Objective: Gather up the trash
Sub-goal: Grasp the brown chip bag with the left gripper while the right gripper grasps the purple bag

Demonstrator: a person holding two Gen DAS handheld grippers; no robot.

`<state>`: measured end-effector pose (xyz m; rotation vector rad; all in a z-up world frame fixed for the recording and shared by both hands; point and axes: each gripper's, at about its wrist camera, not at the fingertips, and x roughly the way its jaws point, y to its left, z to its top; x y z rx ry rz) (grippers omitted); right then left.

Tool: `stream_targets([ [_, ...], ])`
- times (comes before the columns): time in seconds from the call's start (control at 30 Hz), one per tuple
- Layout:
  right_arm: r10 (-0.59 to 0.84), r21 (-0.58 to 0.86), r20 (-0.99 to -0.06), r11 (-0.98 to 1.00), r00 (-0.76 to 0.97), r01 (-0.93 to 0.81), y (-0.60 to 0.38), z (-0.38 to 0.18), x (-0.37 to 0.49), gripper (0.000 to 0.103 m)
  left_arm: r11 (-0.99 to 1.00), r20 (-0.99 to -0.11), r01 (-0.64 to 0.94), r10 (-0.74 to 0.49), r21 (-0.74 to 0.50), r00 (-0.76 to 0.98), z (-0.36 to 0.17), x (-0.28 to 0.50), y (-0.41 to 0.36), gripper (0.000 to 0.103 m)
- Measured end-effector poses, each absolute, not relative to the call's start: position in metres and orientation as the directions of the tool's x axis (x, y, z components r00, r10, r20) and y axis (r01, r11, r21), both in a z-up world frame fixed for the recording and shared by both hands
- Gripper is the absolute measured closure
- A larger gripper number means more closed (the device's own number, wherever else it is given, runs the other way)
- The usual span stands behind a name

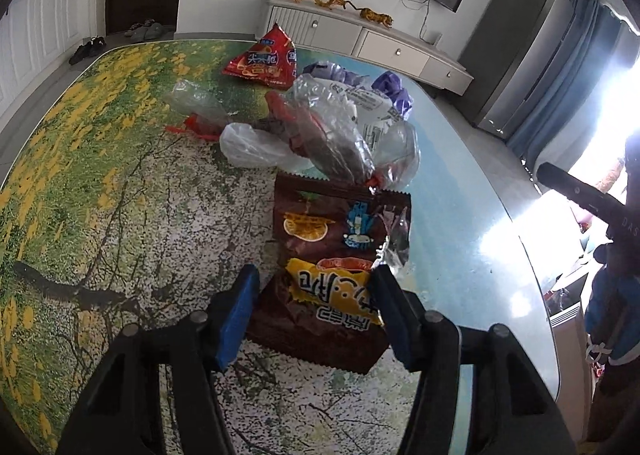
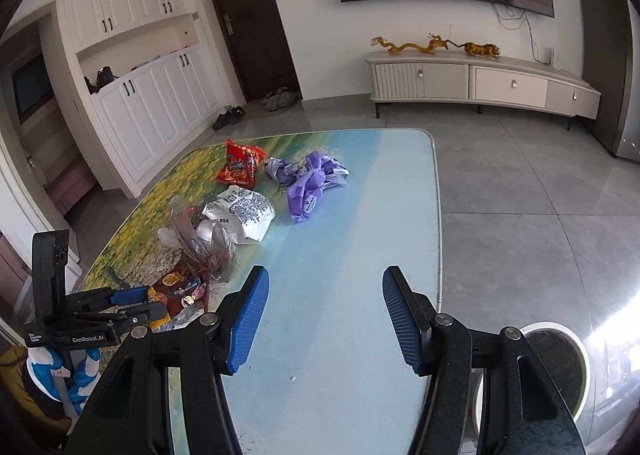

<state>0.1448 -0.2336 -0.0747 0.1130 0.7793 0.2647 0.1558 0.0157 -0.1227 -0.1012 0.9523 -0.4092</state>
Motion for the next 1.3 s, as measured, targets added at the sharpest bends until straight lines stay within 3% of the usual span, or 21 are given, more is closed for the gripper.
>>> stream_targets([
  [0.33,0.307,0.191,-0.7,0.951,0.645,-0.245,-0.211,-0.084,0.164,0.045,0.929,-0.762,0.316,-0.344,-0.192,0.549,-0.125,0.148,0.006,0.073],
  [0.77,0.306,0.168,-0.708,0.949,0.637,-0.268,-0.186,-0.09,0.222,0.044,0.914,-0.714,0.304,-0.4,-0.268,0.575,-0.116,0.138,0.036,0.079],
  [1.2,0.309,0.261,-0.717,0.95,0.625,-0.17,-0.18,-0.126,0.305,0.045,0.901,-0.648,0.269,-0.433,-0.341,0.627,-0.102,0.135,0.075,0.081],
  [1.3,0.302,0.271,-0.722,0.951,0.622,-0.147,-0.182,-0.132,0.312,0.058,0.902,-0.64,0.254,-0.427,-0.349,0.639,-0.099,0.134,0.082,0.08],
])
